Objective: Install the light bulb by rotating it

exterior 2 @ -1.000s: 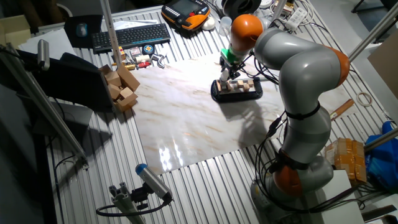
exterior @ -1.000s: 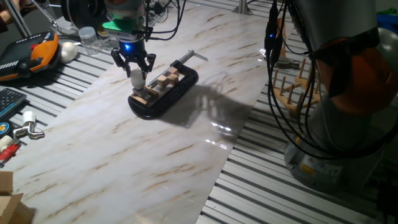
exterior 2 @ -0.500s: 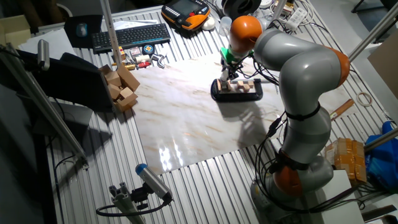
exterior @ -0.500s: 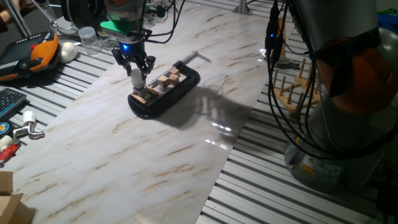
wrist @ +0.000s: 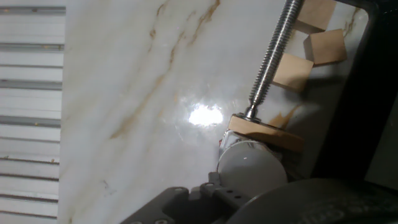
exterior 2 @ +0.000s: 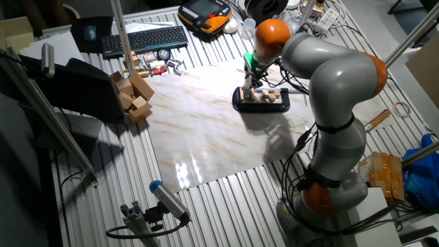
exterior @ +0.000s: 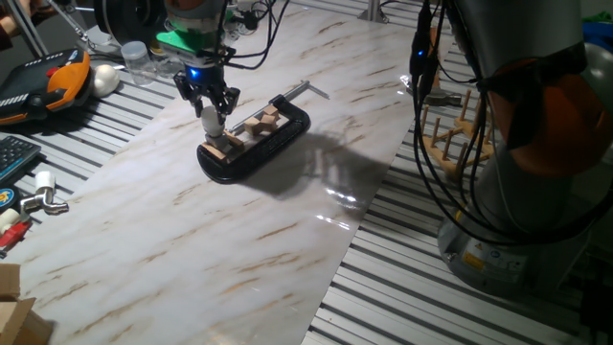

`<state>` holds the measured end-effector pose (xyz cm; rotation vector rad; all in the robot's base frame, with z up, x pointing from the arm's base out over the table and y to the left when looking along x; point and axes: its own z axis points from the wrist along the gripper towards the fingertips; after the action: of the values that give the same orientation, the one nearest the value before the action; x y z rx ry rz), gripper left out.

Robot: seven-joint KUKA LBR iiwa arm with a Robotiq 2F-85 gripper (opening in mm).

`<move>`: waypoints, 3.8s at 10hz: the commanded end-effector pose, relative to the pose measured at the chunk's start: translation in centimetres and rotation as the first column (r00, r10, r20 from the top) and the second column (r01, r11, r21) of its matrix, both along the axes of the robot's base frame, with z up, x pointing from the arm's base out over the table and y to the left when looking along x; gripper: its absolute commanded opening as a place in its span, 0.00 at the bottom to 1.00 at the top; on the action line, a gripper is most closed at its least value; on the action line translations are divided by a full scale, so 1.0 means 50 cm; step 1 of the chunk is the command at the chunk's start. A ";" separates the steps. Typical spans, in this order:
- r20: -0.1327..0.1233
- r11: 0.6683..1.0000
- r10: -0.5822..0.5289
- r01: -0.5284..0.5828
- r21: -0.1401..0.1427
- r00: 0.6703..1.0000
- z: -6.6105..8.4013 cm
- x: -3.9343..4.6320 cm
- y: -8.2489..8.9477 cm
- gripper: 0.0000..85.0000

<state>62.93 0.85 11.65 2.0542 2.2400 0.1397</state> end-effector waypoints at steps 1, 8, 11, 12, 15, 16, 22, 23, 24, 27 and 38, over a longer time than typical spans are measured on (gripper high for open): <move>-0.003 1.000 0.023 -0.023 0.007 1.000 -0.001 -0.001 0.000 0.60; 0.012 0.973 0.226 -0.225 -0.039 0.974 0.004 -0.002 -0.002 1.00; -0.018 0.807 0.580 -0.578 -0.122 0.814 0.015 -0.005 -0.005 1.00; -0.043 0.734 0.665 -0.663 -0.144 0.745 0.020 -0.005 -0.006 1.00; -0.101 0.543 0.821 -0.822 -0.170 0.563 0.032 -0.008 -0.012 0.80; -0.111 0.493 0.851 -0.853 -0.172 0.514 0.036 -0.007 -0.014 0.80; -0.134 0.133 0.978 -0.975 -0.177 0.158 0.053 -0.005 -0.018 0.80; -0.132 0.066 0.987 -0.983 -0.171 0.089 0.054 -0.005 -0.019 1.00; -0.141 0.000 0.990 -0.984 -0.178 0.025 0.055 -0.005 -0.018 1.00; -0.150 -0.157 0.980 -0.973 -0.171 -0.132 0.052 -0.004 -0.017 1.00; -0.137 -0.346 0.935 -0.924 -0.161 -0.327 0.046 -0.003 -0.016 0.80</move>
<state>62.77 0.10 13.96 0.3585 2.9634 -0.0540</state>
